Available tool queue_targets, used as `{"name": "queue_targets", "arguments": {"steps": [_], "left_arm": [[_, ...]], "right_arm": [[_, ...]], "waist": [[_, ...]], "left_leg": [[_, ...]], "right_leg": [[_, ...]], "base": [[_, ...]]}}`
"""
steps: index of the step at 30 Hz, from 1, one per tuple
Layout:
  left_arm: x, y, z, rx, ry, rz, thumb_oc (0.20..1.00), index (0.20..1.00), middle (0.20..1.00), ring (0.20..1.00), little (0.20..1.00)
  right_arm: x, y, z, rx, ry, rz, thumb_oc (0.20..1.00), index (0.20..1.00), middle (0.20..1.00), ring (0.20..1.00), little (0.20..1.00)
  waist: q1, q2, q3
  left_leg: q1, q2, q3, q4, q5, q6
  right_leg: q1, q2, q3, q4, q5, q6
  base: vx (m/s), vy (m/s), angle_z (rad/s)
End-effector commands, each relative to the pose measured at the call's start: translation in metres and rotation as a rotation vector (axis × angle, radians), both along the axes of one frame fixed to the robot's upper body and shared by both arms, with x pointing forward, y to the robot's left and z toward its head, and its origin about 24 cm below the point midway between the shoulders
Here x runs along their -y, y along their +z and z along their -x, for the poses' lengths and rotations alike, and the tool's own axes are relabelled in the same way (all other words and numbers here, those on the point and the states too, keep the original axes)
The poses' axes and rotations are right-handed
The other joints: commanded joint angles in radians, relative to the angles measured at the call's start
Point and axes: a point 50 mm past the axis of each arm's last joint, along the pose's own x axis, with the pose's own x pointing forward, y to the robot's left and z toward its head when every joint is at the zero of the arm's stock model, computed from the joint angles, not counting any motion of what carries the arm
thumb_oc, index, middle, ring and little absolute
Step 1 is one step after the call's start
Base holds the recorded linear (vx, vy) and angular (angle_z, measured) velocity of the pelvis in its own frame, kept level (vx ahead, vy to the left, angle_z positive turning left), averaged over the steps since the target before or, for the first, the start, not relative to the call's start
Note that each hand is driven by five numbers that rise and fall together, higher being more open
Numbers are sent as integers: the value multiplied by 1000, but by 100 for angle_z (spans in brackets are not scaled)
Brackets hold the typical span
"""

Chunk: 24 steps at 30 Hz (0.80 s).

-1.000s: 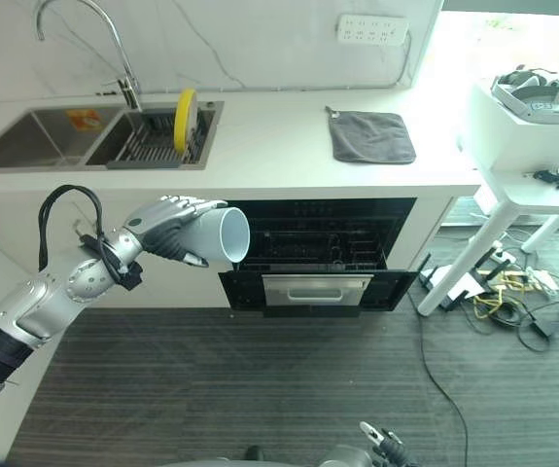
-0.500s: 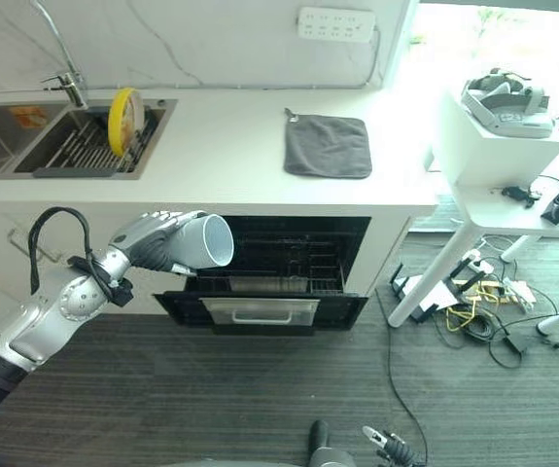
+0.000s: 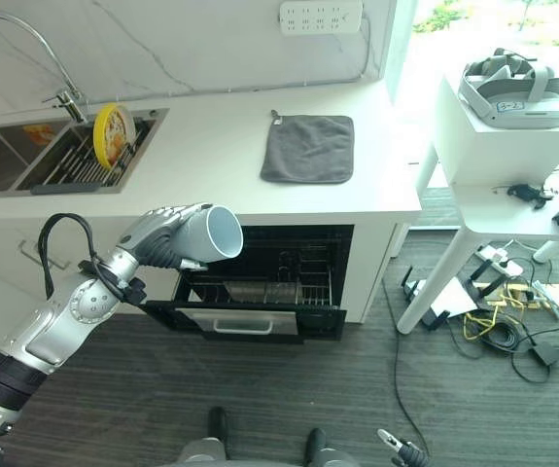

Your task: Place the dishes in the dishwasher.

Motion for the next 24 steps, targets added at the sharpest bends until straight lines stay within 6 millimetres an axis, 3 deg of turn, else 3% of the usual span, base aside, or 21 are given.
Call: {"name": "queue_targets", "arguments": {"steps": [1,6,11,15,16,17,18,24], "left_arm": [[-10,37,-3,166,30,11,200,200,200,200,200],[-16,38,-4,177,54,5,200,200,200,200,200],[-24,41,-5,175,72,53,200,200,200,200,200],[-30,34,-4,127,87,309,200,200,200,200,200],[-30,23,0,102,94,503,200,200,200,200,200],[-31,20,2,98,93,551,200,200,200,200,200],[-31,12,6,89,96,642,200,200,200,200,200],[-27,-19,13,48,140,963,200,200,200,200,200]], "right_arm": [[-14,-4,-5,36,-58,-26,1000,1000,1000,1000,1000],[-18,-5,-6,53,-101,-11,1000,1000,1000,1000,1000],[-5,7,-24,246,-262,23,1000,1000,1000,1000,1000],[10,25,-43,446,-397,38,1000,1000,1000,1000,1000],[12,44,-67,582,-317,99,1000,1000,1000,1000,1000],[11,49,-70,610,-295,115,1000,1000,1000,1000,1000],[6,65,-88,697,-256,144,1000,1000,1000,1000,1000],[4,135,-128,1024,-201,243,1000,1000,1000,1000,1000]], "waist": [[20,-25,-28],[20,-36,-39],[15,-59,-41],[3,-75,-38],[0,-86,-36],[-3,-87,-37],[-9,-97,-35],[-47,-120,-49]], "left_leg": [[-50,-46,9,18,-80,86],[-31,-67,31,9,-111,107],[-20,-69,61,8,-128,119],[-6,-62,75,10,-132,118],[5,-62,70,10,-138,120],[8,-62,70,10,-139,120],[11,-61,70,11,-141,120],[37,-54,89,12,-150,118]], "right_leg": [[-21,-186,34,106,-34,161],[-20,-208,32,74,2,190],[-22,-220,35,47,31,207],[-18,-216,44,34,41,207],[-10,-212,49,21,45,204],[-8,-211,51,19,47,203],[-8,-209,53,16,48,201],[-7,-200,71,8,50,194]], "base": [[17,79,13],[5,50,4],[-28,-4,-18],[-12,-46,-17],[6,-76,-17],[-5,-99,-14],[-16,-69,-17],[-14,-64,-14]]}}
